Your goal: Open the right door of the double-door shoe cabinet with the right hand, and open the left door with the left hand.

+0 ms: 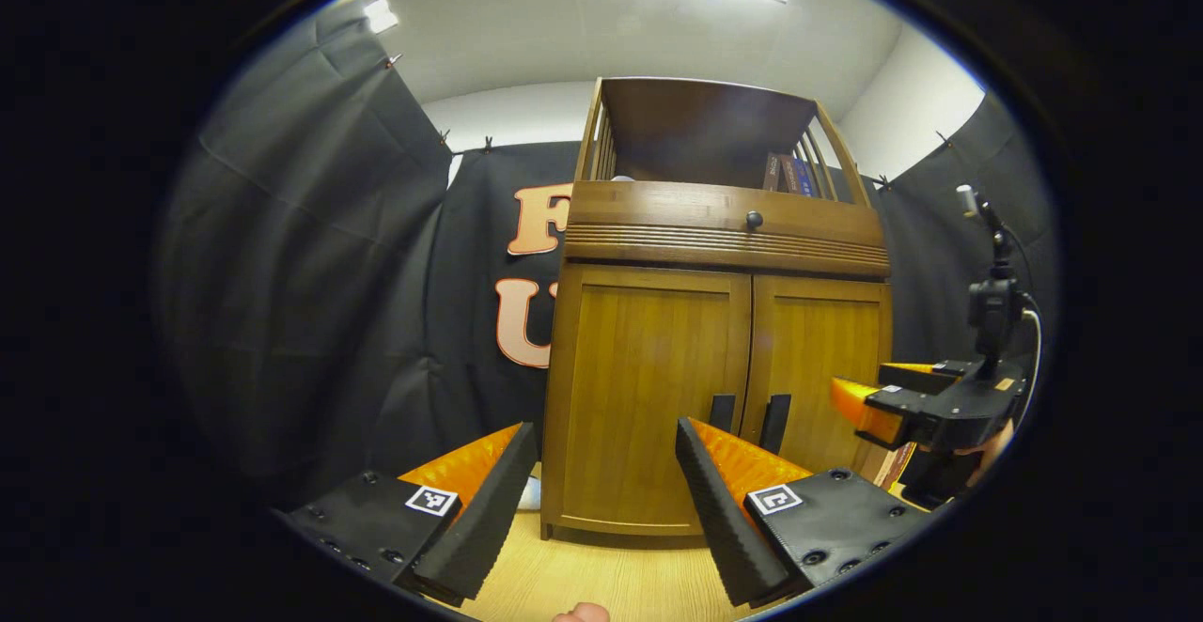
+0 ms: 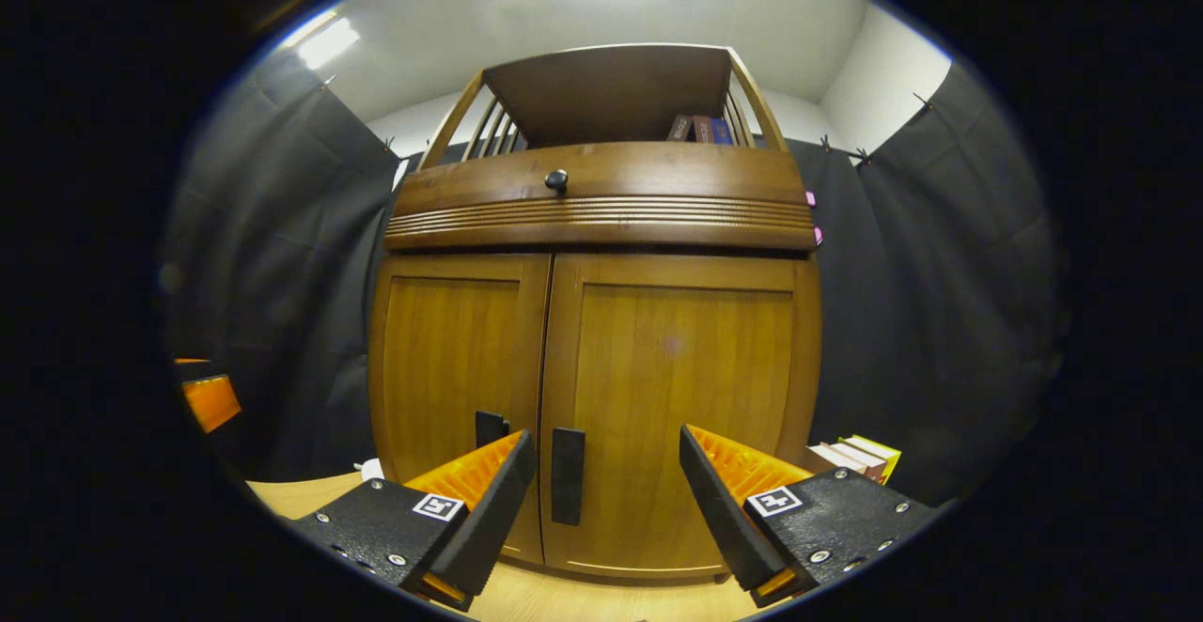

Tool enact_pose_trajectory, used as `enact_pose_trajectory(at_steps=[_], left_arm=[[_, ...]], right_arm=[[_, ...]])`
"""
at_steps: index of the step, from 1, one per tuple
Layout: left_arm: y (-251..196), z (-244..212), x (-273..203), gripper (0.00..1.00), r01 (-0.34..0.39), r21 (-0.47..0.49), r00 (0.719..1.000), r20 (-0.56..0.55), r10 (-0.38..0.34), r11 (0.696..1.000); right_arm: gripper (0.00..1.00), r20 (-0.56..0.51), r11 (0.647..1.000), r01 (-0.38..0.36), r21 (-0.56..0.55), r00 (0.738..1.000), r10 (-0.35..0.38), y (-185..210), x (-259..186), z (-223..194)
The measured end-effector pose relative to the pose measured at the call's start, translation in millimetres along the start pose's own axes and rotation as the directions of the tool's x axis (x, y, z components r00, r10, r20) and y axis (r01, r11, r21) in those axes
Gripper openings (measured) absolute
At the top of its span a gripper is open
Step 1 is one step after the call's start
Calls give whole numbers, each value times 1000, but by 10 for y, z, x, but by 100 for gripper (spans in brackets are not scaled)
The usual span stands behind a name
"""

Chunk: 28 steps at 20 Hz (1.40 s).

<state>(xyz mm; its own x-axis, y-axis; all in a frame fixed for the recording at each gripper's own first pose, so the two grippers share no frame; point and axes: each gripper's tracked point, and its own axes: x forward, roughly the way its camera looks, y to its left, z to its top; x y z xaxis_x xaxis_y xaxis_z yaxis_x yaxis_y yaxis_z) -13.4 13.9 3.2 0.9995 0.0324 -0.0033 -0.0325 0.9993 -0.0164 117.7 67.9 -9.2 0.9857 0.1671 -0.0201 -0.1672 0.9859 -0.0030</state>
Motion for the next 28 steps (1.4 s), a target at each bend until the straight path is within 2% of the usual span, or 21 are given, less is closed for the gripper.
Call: enact_pose_trajectory(at_steps=[3, 5, 6, 7, 9, 12, 13, 16, 17, 18, 19, 20, 21, 22, 24, 26, 27, 28], left_arm=[[32, -9, -41, 97, -13, 4, 1000, -2, 13, 1000], [53, -14, -101, 97, -18, 0, 1000, 5, 18, 1000], [69, -22, -124, 97, -20, 1, 1000, 6, 20, 1000], [83, -33, -123, 97, -22, 3, 1000, 4, 22, 1000], [103, -56, -130, 96, -20, 1, 1000, -5, 20, 1000], [138, -77, -128, 97, -21, -6, 1000, -12, 20, 1000], [156, -83, -126, 97, -21, -5, 1000, -13, 21, 1000], [199, -104, -104, 97, -22, 1, 1000, -17, 22, 1000], [220, -109, -91, 97, -20, 3, 1000, -21, 21, 1000], [234, -119, -90, 97, -20, 5, 1000, -23, 20, 1000], [240, -123, -78, 97, -19, 6, 1000, -25, 19, 1000], [245, -142, -72, 97, -17, 9, 999, -30, 17, 1000], [257, -150, -60, 97, -16, 12, 999, -35, 16, 1000], [260, -157, -63, 97, -14, 15, 999, -38, 15, 1000], [255, -167, -65, 96, -8, 16, 999, -42, 9, 1000], [242, -149, -66, 97, -3, 26, 999, -41, 4, 1000], [245, -119, -75, 97, -5, 37, 999, -33, 7, 999], [236, -108, -89, 97, -7, 50, 1000, -25, 8, 999]], right_arm=[[94, -14, 999, -38, 0, 999, 38, 117, 248, -201], [94, -14, 1000, -24, -18, 1000, 24, 141, 424, -264], [98, -16, 1000, -16, -26, 1000, 15, 150, 501, -308], [98, -22, 999, -13, -32, 1000, 12, 162, 573, -363], [90, -34, 999, -3, -32, 999, 2, 171, 719, -452], [93, -62, 1000, 25, -14, 998, -26, 174, 886, -580], [80, -78, 999, 32, -12, 996, -33, 173, 926, -631], [67, -111, 1000, 29, -12, 993, -30, 243, 1005, -778], [72, -116, 999, 31, -14, 993, -32, 253, 1026, -809], [67, -119, 999, 38, -17, 992, -40, 259, 1067, -825], [71, -119, 998, 59, -24, 991, -62, 246, 1068, -828], [70, -113, 997, 77, -29, 990, -80, 235, 1080, -827], [61, -112, 998, 68, -15, 991, -69, 261, 1084, -852], [63, -116, 999, 50, 11, 992, -48, 308, 1070, -875], [34, -113, 997, 56, 57, 992, -50, 289, 1075, -892], [31, -120, 998, 41, 45, 992, -35, 297, 1074, -905], [23, -110, 999, 34, 27, 993, -31, 299, 1075, -892], [26, -109, 999, 30, 19, 994, -27, 295, 1068, -893]])
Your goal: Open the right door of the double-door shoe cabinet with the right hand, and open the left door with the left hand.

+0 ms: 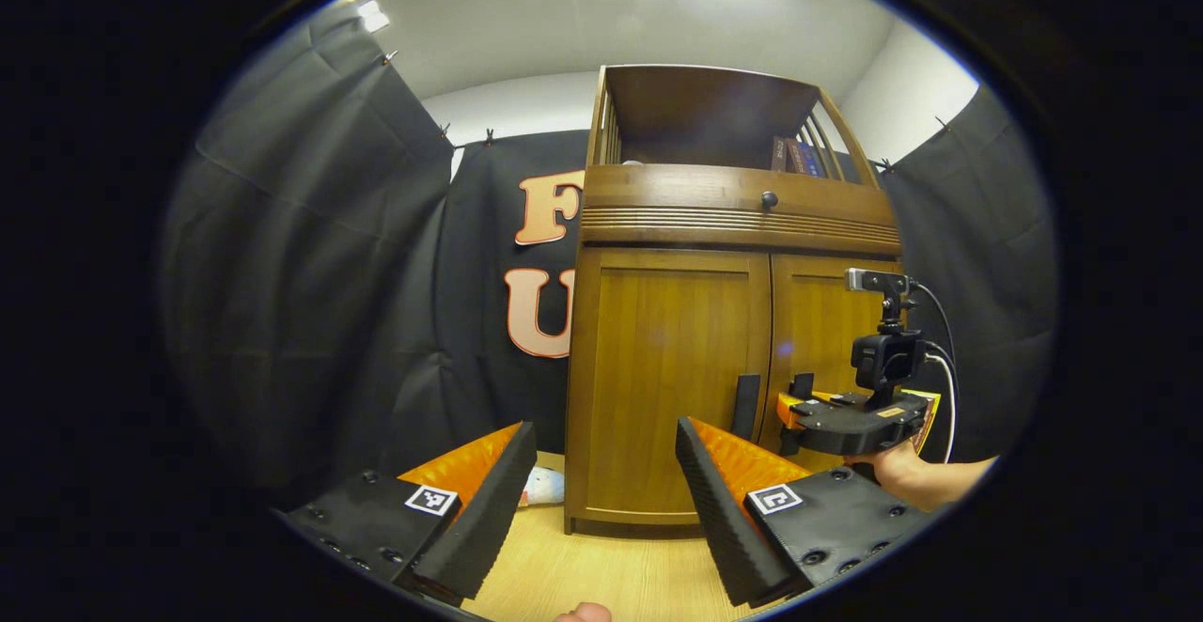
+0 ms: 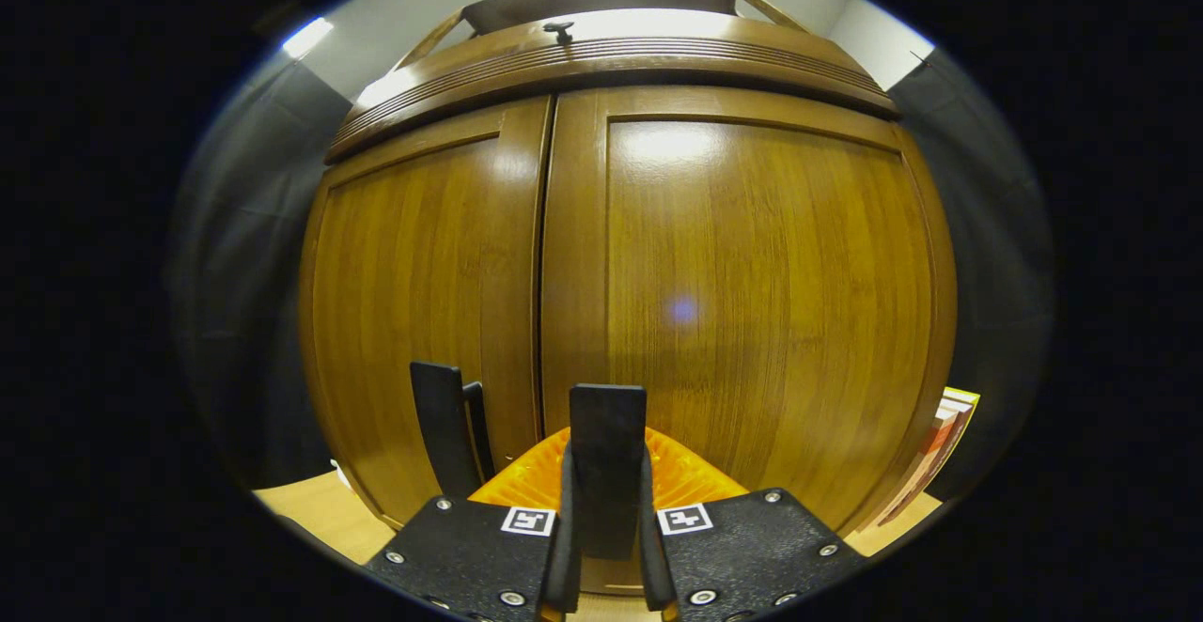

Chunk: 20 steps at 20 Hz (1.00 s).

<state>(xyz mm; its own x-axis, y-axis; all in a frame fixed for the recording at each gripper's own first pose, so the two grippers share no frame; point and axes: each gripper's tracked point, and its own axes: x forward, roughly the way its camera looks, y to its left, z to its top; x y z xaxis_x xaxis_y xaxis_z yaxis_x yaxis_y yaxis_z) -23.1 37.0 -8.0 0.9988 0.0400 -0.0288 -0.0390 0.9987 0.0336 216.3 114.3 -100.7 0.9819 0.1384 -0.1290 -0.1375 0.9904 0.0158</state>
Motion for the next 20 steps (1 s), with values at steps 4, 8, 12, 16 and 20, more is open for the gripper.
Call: enact_pose_trajectory(at_steps=[4, 8, 12, 16, 20], left_arm=[[-74, -41, -75, 97, 5, -12, 1000, -2, -5, 1000], [-118, -49, -81, 96, -11, -8, 1000, -11, 11, 1000], [-164, -53, -144, 97, -21, -10, 1000, -3, 21, 1000], [-317, -53, -149, 96, -11, -23, 1000, 0, 11, 1000], [-485, -40, -114, 96, -2, -24, 1000, 16, 3, 1000]], right_arm=[[23, -28, 1000, -13, 23, 1000, 13, -3, -36, -23], [23, -46, 998, -52, 27, 997, 54, 6, -314, -23], [23, -32, 995, -89, 54, 995, 91, -67, -723, 13], [22, -18, 994, -80, 76, 996, 82, -255, -1221, 32], [22, -39, 993, -109, 36, 993, 110, -450, -1602, 98]])
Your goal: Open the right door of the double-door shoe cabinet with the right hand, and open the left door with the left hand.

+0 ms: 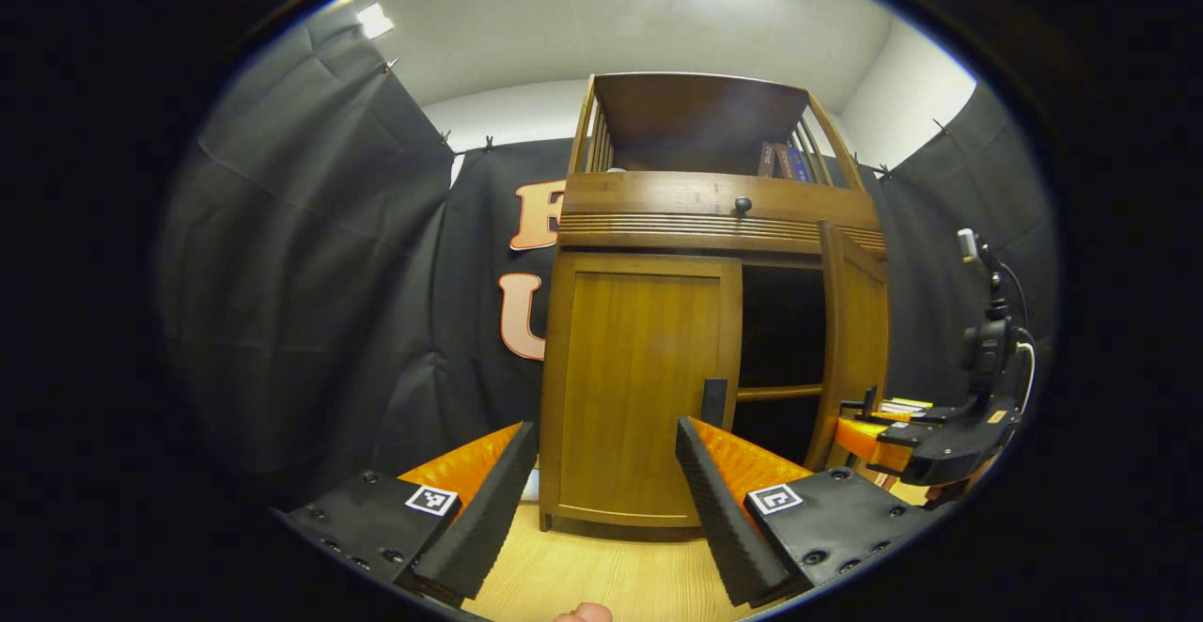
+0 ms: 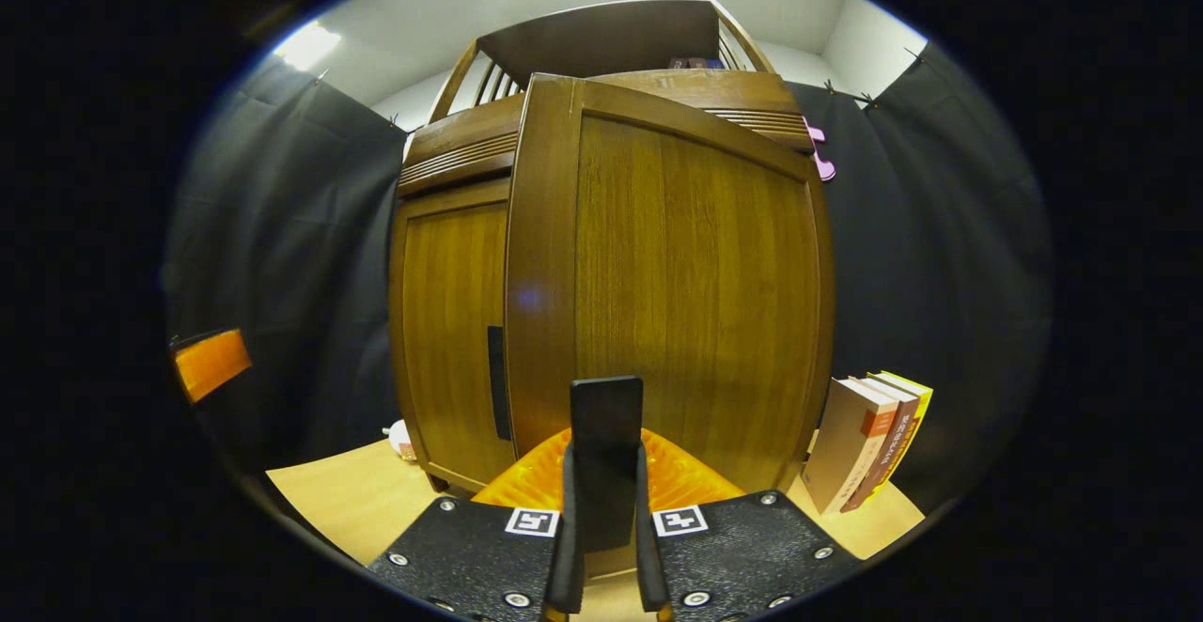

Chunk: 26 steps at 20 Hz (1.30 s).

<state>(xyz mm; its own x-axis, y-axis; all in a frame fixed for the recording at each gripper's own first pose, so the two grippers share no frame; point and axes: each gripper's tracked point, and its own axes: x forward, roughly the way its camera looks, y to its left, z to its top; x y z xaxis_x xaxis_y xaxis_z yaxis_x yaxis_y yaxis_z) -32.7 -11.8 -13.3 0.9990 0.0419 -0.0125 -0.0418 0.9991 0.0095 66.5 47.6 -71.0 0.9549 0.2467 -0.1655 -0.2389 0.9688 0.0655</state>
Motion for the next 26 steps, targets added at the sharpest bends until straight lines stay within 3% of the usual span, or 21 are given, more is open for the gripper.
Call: enact_pose_trajectory(at_steps=[5, 6, 10, 14, 15, 16, 19, 21, 24, 26], left_arm=[[-162, -88, 41, 98, 24, -6, 999, -30, -24, 1000], [-187, -92, 56, 98, 26, 1, 999, -30, -26, 1000], [-280, -134, 120, 97, 23, 13, 999, -26, -23, 1000], [-530, -222, 228, 98, 56, -20, 997, -44, -57, 998], [-574, -228, 262, 98, 64, -21, 997, -47, -65, 998], [-615, -247, 287, 97, 71, -17, 996, -50, -72, 997], [-738, -322, 346, 97, 80, 5, 994, -73, -79, 997], [-824, -364, 435, 97, 96, 3, 992, -78, -96, 995], [-1003, -403, 605, 98, 145, -20, 987, -59, -146, 989], [-1008, -448, 757, 97, 139, -9, 988, -61, -139, 990]], right_arm=[[22, -2, 998, 65, -6, 998, -66, -387, -403, 8], [26, 2, 996, 88, -4, 996, -88, -462, -487, 8], [18, 40, 977, 212, -10, 977, -211, -879, -832, -20], [10, 30, 962, 269, -31, 963, -269, -1274, -1022, -24], [13, 35, 957, 290, -29, 957, -289, -1386, -1062, -12], [7, 44, 950, 313, -22, 949, -312, -1501, -1099, 13], [3, 48, 959, 282, 9, 958, -282, -1583, -1130, 19], [3, 44, 966, 254, -49, 967, -252, -1631, -1119, 11], [3, 35, 977, 206, -51, 978, -205, -1727, -1145, 14], [3, 29, 983, 172, -59, 985, -171, -1835, -1170, 10]])
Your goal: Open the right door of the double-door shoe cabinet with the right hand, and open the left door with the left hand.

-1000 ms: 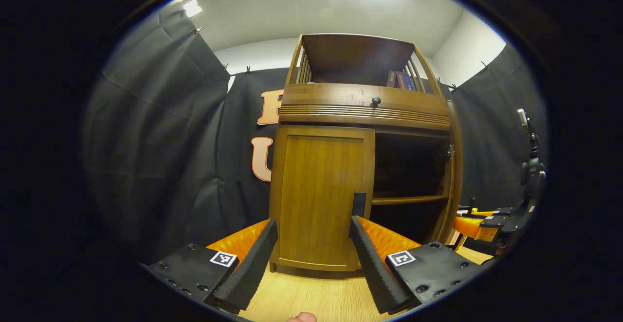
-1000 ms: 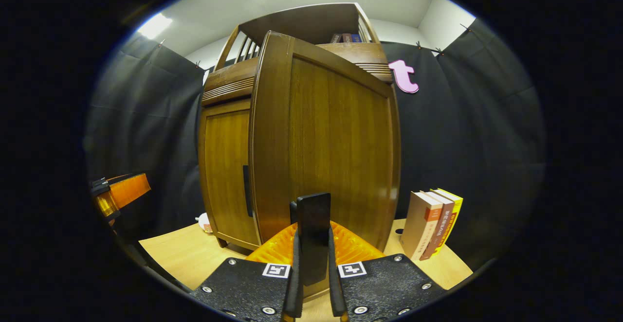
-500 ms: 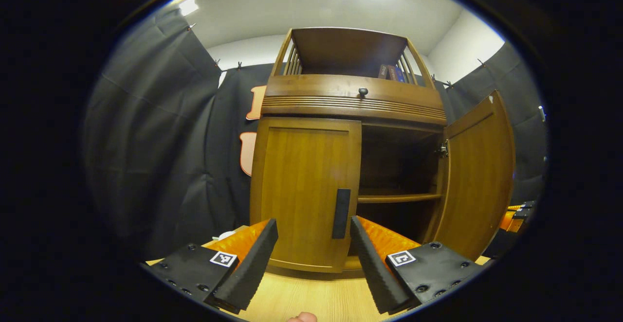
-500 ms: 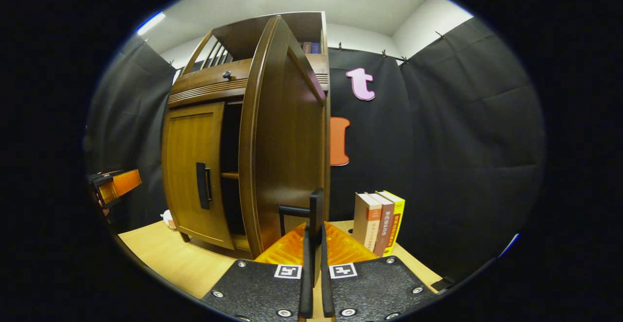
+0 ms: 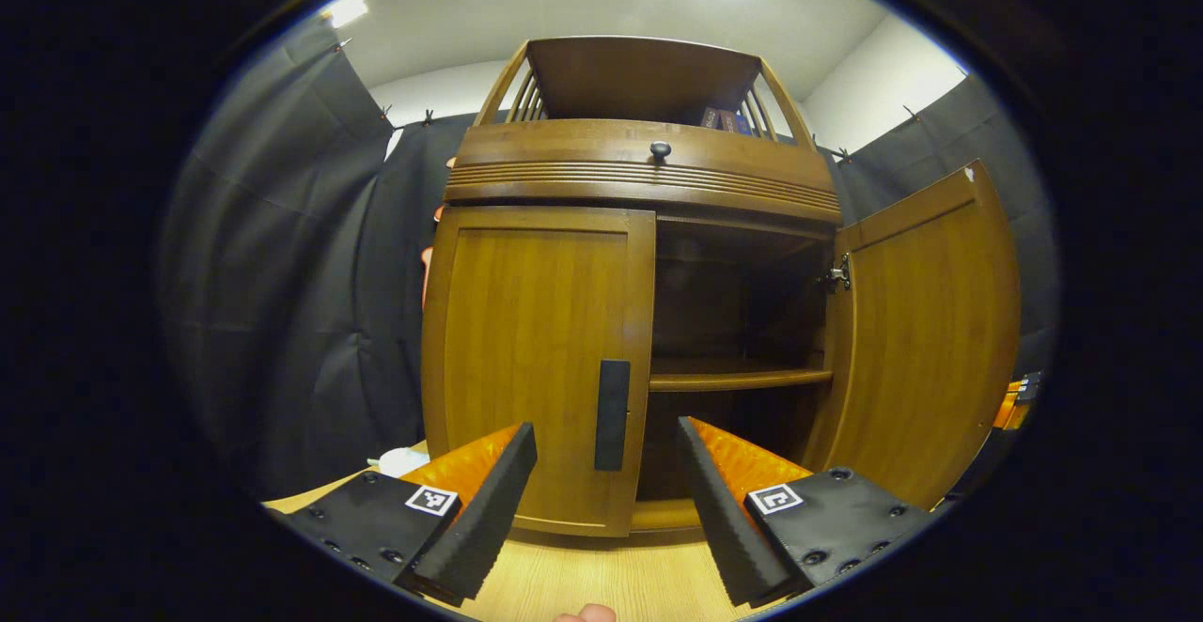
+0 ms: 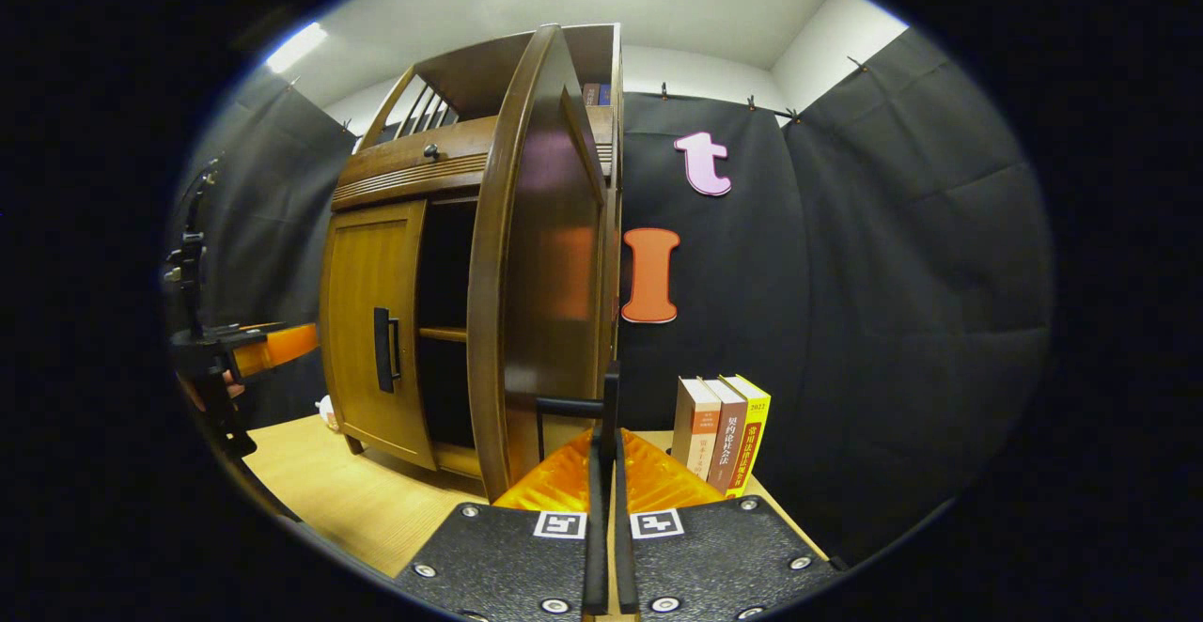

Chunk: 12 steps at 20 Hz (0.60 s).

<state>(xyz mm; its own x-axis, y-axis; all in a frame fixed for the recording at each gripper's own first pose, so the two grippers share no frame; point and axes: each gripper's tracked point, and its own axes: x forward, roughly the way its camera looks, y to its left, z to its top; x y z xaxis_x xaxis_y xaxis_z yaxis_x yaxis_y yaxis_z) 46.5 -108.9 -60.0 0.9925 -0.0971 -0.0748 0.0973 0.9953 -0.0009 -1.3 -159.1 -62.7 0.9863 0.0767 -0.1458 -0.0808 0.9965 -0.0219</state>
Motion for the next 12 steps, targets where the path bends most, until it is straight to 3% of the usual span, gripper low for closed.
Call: enact_pose_trajectory(at_steps=[4, 8, 10, 12], left_arm=[[-34, -134, 380, 97, 10, 43, 1000, -21, -9, 999], [-32, -364, 611, 98, 14, 21, 996, -90, -12, 1000], [-46, -440, 738, 97, 10, 46, 996, -93, -5, 999], [-92, -451, 870, 98, 9, 62, 997, -79, -4, 998]], right_arm=[[3, 1, 998, -66, 15, 998, 66, -178, 34, -17], [2, -25, 991, -134, 14, 991, 134, -295, 62, -47], [9, -30, 989, -146, 30, 989, 147, -310, 71, -47], [6, -26, 989, -146, 35, 989, 147, -294, 51, -40]])
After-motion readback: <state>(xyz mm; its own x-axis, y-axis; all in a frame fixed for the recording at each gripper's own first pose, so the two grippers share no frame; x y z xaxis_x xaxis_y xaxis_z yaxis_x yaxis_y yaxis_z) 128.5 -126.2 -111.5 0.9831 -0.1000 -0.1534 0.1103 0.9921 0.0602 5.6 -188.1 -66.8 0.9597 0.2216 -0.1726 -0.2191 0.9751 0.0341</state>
